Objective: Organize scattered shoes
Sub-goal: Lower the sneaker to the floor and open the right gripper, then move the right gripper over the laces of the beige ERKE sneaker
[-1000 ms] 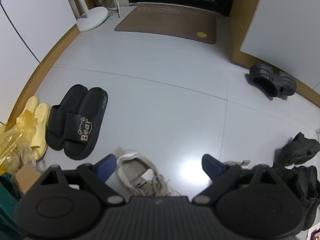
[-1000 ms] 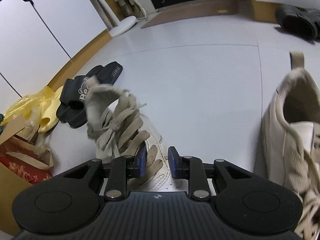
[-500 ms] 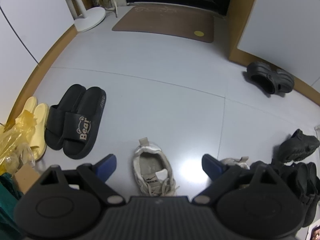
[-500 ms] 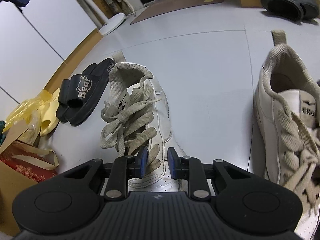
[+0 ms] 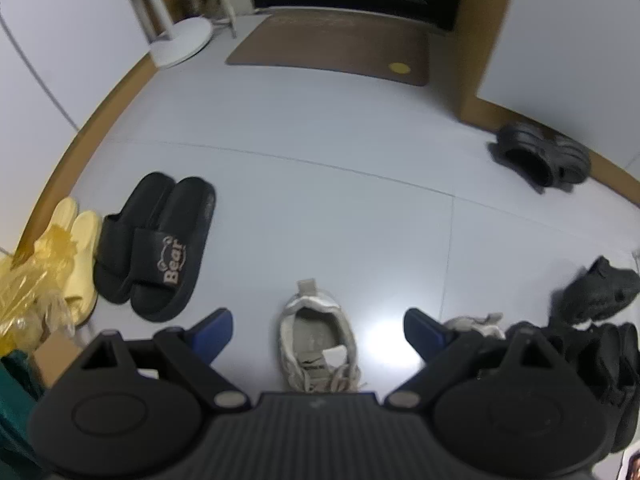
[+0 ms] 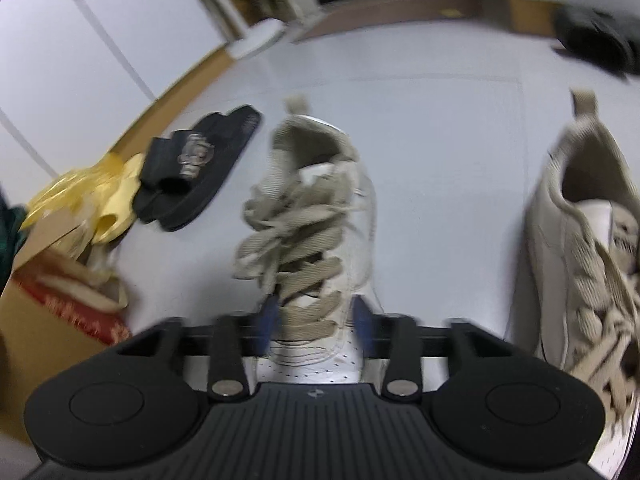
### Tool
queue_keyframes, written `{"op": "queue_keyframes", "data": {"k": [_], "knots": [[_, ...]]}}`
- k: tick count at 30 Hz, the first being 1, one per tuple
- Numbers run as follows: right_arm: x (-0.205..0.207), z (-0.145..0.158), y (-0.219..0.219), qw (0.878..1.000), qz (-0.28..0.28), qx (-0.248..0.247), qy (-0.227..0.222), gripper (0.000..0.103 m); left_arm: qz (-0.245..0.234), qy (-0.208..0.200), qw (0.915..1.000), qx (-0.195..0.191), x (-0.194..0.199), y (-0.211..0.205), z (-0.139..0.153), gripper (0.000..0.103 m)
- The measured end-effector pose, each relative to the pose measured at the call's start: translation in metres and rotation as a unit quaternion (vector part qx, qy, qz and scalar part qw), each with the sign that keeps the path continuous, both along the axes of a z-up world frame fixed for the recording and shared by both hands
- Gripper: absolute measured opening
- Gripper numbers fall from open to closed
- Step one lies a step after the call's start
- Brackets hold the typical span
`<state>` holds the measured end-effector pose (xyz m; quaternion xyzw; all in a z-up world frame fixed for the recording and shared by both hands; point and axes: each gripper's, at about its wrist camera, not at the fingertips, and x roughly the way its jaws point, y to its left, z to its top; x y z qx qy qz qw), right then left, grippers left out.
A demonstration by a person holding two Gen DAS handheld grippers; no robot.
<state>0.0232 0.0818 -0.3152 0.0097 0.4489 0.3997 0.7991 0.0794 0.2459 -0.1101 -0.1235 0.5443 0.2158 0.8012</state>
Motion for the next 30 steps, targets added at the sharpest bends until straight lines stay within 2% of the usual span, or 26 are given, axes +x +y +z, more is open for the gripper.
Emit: {"op": "queue_keyframes", "data": {"k": [1,6,10,14,19,27,30], "knots": [[-0.002,0.0,0.002,1.0,0.006,-0.004,-0.011,0.081,0.003,-0.001,1.0,-0.003,-0.001,0.002,0.001,0.094],[0.0,-0.005,0.016,0.999,0.025,-0.013,-0.025,0.082,-0.013,-0.004,0.9999,-0.005,-0.003,0.0,0.004,0.094],[0.01,-0.005,0.03,0.999,0.015,-0.022,-0.039,0.085,-0.016,0.0,0.9998,-0.012,-0.003,0.002,0.001,0.094],[0.011,-0.013,0.052,0.995,0.032,-0.07,-0.057,0.085,-0.009,0.009,0.9999,-0.004,-0.002,0.011,-0.003,0.094],[0.006,-0.019,0.048,0.996,-0.006,-0.072,-0.051,0.078,-0.005,0.028,0.9996,-0.005,-0.004,0.013,-0.012,0.094],[-0.003,-0.018,0.041,0.994,-0.058,-0.085,-0.045,0.076,-0.054,0.025,0.9982,0.004,0.002,-0.015,-0.008,0.094],[-0.003,-0.019,0.031,0.991,-0.084,-0.093,-0.045,0.075,-0.058,0.025,0.998,0.004,0.003,-0.019,-0.008,0.094]]}}
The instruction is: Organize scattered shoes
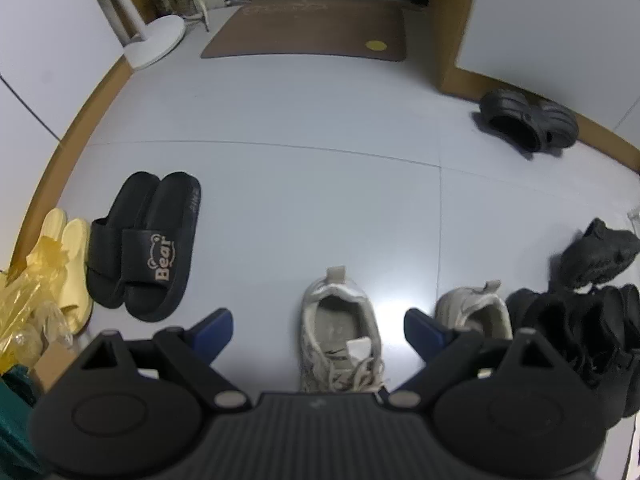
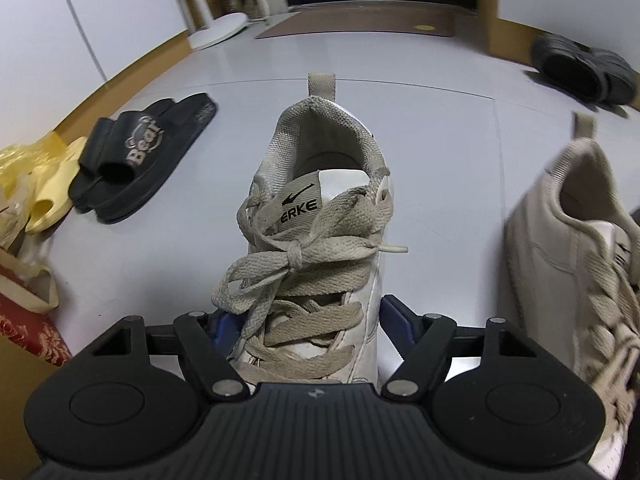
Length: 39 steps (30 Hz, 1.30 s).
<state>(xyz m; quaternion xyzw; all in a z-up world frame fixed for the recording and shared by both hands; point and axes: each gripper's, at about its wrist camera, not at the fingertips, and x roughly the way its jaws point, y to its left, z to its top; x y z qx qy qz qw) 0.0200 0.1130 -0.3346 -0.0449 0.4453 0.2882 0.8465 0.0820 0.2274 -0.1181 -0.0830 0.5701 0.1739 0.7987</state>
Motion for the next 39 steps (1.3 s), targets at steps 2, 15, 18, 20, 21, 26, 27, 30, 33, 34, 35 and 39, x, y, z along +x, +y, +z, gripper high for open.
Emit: {"op": "queue_keyframes", "data": {"k": [2,15,18,20,21,26,27,30,33,34,35,39], "knots": [[-0.001,0.0,-0.004,1.0,-0.019,-0.005,-0.001,0.075,0.001,-0.001,1.0,0.0,0.0,0.0,0.0,0.093],[-0.008,0.003,-0.031,0.991,-0.12,-0.056,-0.03,0.072,-0.02,-0.005,0.9998,0.001,0.004,-0.014,0.001,0.094],[-0.004,0.003,-0.038,0.987,-0.142,-0.064,-0.038,0.071,-0.019,-0.007,0.9998,0.0,0.005,-0.014,0.002,0.094],[-0.001,0.003,-0.04,0.986,-0.152,-0.062,-0.036,0.071,-0.017,-0.007,0.9998,0.001,0.006,-0.014,0.002,0.094],[0.0,0.003,-0.04,0.985,-0.155,-0.063,-0.035,0.071,-0.016,-0.006,0.9999,0.001,0.006,-0.014,0.001,0.094],[0.006,0.003,-0.04,0.984,-0.162,-0.06,-0.035,0.071,-0.018,-0.005,0.9998,0.001,0.007,-0.016,0.001,0.094],[0.007,0.003,-0.04,0.984,-0.163,-0.059,-0.034,0.071,-0.019,-0.005,0.9998,0.001,0.007,-0.016,0.001,0.094],[0.014,0.004,-0.037,0.983,-0.174,-0.055,-0.028,0.071,-0.021,-0.005,0.9998,0.001,0.007,-0.017,0.001,0.094],[0.017,0.005,-0.036,0.982,-0.182,-0.055,-0.02,0.073,-0.02,-0.005,0.9998,0.002,0.008,-0.016,0.001,0.094],[0.019,0.006,-0.036,0.981,-0.185,-0.052,-0.014,0.074,-0.02,-0.004,0.9998,0.001,0.008,-0.016,0.001,0.094],[0.02,0.006,-0.037,0.981,-0.187,-0.049,-0.008,0.074,-0.019,-0.004,0.9998,0.0,0.009,-0.016,0.001,0.094],[0.023,0.01,-0.041,0.983,-0.178,-0.042,0.005,0.074,-0.018,-0.019,0.9996,-0.01,0.011,-0.019,0.009,0.094]]}}
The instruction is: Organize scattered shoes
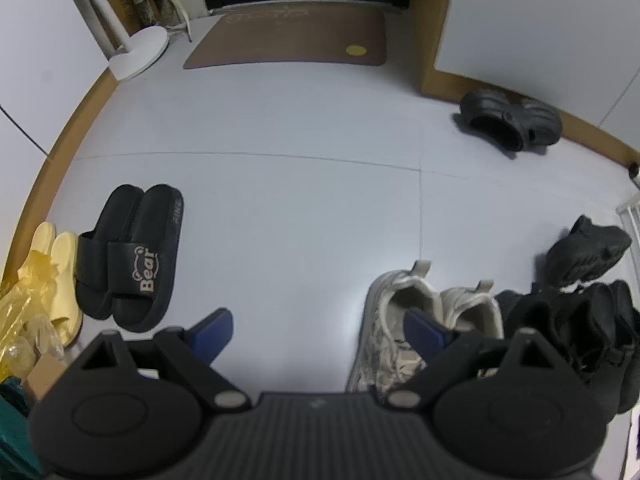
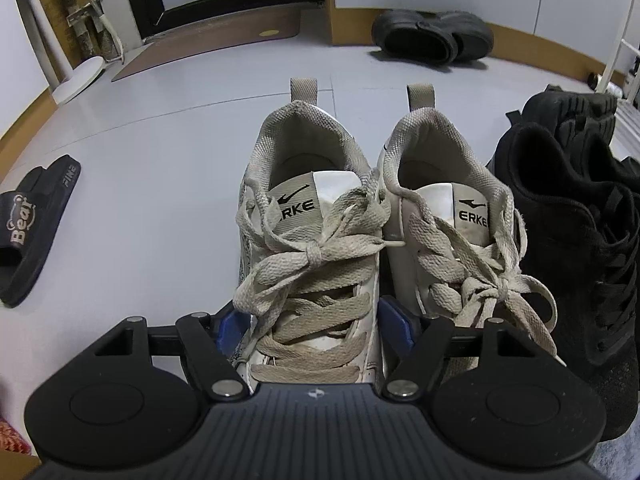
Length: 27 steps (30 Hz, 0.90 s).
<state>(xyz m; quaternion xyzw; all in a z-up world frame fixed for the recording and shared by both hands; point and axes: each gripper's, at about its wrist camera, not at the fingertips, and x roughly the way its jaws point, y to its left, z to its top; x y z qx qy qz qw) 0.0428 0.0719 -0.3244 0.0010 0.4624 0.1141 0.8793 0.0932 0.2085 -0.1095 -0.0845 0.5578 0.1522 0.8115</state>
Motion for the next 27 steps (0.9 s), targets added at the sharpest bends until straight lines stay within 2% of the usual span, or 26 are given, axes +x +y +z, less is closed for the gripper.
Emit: {"op": "queue_keyframes", "data": {"k": [7,12,17,22,27], "knots": [[-0.016,0.021,0.008,0.998,0.056,-0.026,-0.014,0.074,-0.006,-0.028,0.9994,-0.021,0.002,-0.01,0.017,0.094],[-0.029,0.037,-0.001,0.994,0.094,-0.041,-0.028,0.075,-0.034,-0.038,0.9975,-0.049,-0.003,-0.016,0.026,0.094],[-0.038,0.058,-0.018,0.989,0.131,-0.053,-0.047,0.075,-0.048,-0.051,0.9958,-0.06,-0.006,-0.021,0.037,0.095],[-0.038,0.096,-0.05,0.987,0.143,-0.042,-0.067,0.075,-0.081,-0.066,0.9919,-0.073,-0.01,-0.031,0.05,0.098],[-0.031,0.145,-0.086,0.986,0.131,-0.041,-0.096,0.077,-0.105,-0.068,0.9847,-0.121,-0.014,-0.04,0.062,0.101]]}}
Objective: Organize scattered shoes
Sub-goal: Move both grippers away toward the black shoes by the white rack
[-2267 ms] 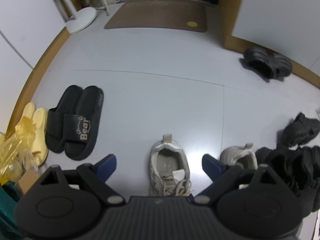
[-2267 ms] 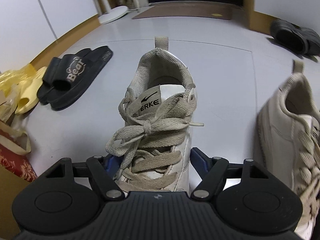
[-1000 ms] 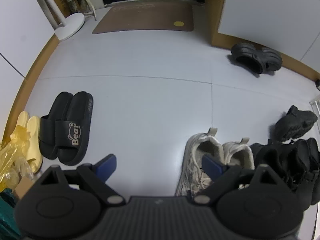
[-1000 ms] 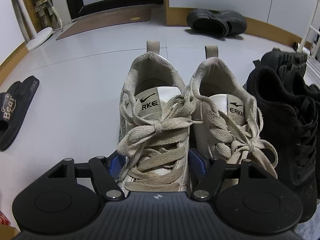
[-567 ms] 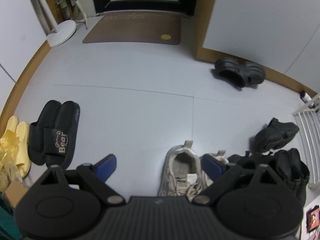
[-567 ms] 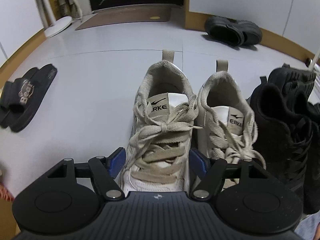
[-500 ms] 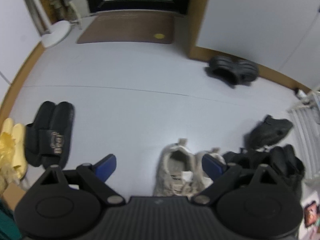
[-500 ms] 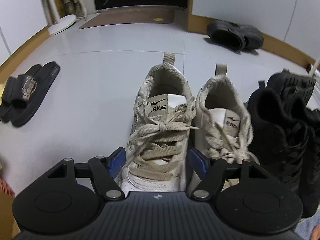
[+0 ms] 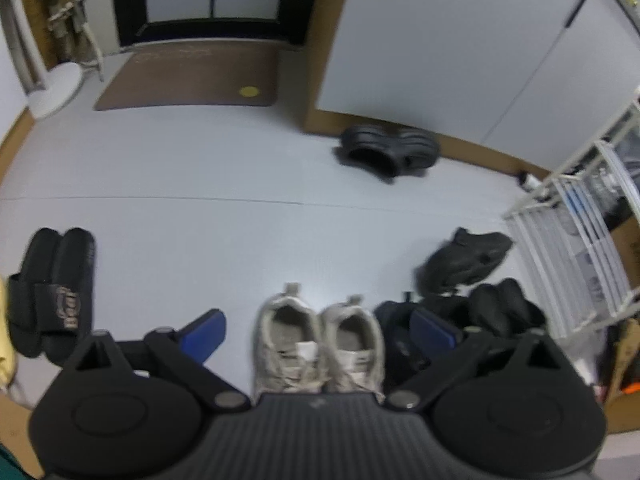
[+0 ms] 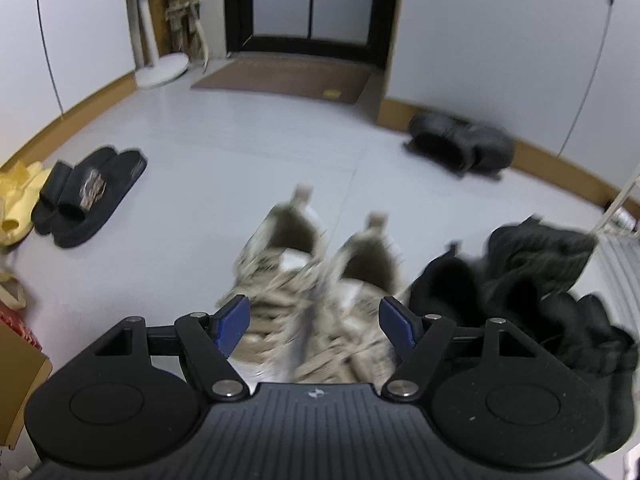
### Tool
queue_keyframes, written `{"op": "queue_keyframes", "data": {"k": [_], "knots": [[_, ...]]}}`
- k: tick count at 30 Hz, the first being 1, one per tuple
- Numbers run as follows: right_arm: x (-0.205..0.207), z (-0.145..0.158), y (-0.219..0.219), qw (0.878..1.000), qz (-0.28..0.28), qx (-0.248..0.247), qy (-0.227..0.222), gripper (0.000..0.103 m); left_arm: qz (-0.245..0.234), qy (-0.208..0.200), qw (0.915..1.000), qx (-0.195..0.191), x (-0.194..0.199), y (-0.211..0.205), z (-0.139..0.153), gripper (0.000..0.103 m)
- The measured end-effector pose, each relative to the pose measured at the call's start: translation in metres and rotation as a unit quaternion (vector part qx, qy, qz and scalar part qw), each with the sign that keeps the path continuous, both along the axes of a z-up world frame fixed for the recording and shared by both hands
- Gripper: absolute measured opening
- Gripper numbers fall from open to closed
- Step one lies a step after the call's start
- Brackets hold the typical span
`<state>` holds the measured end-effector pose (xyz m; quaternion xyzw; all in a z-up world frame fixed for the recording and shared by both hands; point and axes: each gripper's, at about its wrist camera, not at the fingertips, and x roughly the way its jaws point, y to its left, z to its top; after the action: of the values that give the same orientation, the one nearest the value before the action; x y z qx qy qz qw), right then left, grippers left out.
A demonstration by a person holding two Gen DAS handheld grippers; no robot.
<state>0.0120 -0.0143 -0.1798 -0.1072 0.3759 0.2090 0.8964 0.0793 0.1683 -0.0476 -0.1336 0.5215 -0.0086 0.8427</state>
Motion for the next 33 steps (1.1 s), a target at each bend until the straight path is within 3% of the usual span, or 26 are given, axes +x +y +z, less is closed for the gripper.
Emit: {"op": "queue_keyframes", "data": {"k": [4,10,18,23,26,28,33], "knots": [[0.014,0.04,-0.027,1.0,-0.021,0.003,-0.003,0.078,-0.032,0.013,0.9989,-0.032,-0.001,-0.012,-0.001,0.101],[0.035,0.093,-0.069,0.999,-0.044,0.003,0.024,0.079,-0.066,-0.002,0.9971,-0.038,-0.008,-0.031,0.01,0.102],[0.053,0.151,-0.12,0.999,-0.04,-0.015,0.007,0.083,-0.095,-0.028,0.9942,-0.043,-0.022,-0.062,0.03,0.102],[0.063,0.17,-0.153,0.999,-0.046,0.002,-0.022,0.085,-0.049,-0.055,0.9965,-0.04,-0.025,-0.067,0.044,0.102],[0.076,0.182,-0.176,0.996,-0.081,0.047,-0.005,0.084,-0.037,-0.071,0.9962,-0.033,-0.027,-0.074,0.05,0.102],[0.082,0.2,-0.193,0.991,-0.098,0.083,-0.033,0.085,-0.036,-0.077,0.996,-0.026,-0.027,-0.079,0.051,0.102],[0.095,0.222,-0.224,0.983,-0.132,0.098,-0.082,0.086,-0.02,-0.072,0.997,-0.02,-0.023,-0.088,0.046,0.103]]}}
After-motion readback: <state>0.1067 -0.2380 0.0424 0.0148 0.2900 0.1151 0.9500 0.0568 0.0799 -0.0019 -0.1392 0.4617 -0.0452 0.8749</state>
